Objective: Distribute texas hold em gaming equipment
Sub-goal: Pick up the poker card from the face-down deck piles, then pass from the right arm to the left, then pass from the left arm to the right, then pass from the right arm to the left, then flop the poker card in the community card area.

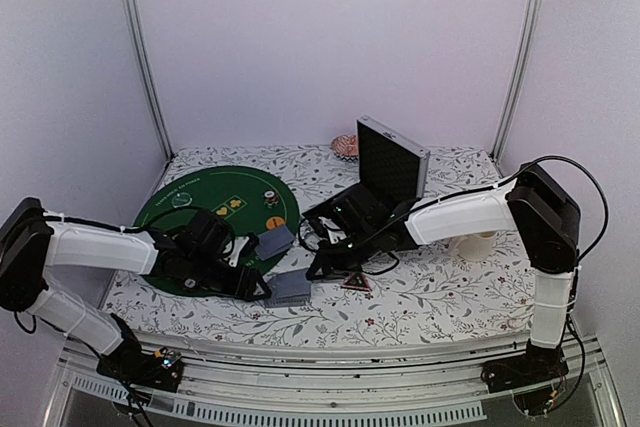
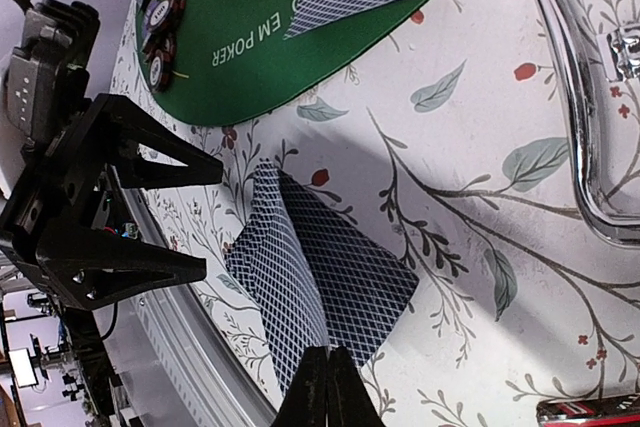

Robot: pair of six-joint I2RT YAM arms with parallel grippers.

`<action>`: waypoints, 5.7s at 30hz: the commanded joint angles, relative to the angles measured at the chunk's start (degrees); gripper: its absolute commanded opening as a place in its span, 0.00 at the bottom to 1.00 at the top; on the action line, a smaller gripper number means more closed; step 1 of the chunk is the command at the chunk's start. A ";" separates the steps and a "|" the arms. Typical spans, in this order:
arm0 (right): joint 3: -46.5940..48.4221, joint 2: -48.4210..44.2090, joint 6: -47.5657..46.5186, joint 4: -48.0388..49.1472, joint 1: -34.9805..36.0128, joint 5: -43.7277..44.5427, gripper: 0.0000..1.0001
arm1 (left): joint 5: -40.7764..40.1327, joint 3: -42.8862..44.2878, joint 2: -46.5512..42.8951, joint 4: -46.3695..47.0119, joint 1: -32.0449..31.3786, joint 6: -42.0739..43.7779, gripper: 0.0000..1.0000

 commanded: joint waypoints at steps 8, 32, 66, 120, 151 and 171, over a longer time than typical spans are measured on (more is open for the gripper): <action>-2.02 -4.78 -3.75 5.52 -0.41 -6.88 0.02 | 5.52 -1.08 -6.11 3.17 -0.02 0.37 0.48; -4.04 -10.36 -7.22 12.72 -0.40 -12.16 0.02 | 20.55 -8.82 -17.53 15.91 9.64 -2.19 0.78; -6.25 -11.13 -7.69 22.70 2.02 -18.32 0.29 | 26.80 -11.76 -26.88 29.80 5.43 -3.67 0.00; -9.37 -21.55 -13.08 13.24 -1.09 -2.78 0.56 | -47.26 30.01 -5.83 -37.30 12.50 24.13 0.00; -11.01 -22.79 -15.94 12.77 -1.13 -4.08 0.58 | -59.71 27.22 28.61 -23.92 15.66 36.83 0.00; -10.91 -23.07 -16.06 11.67 -1.13 -3.92 0.58 | -55.89 27.66 31.91 -33.31 16.62 31.90 0.00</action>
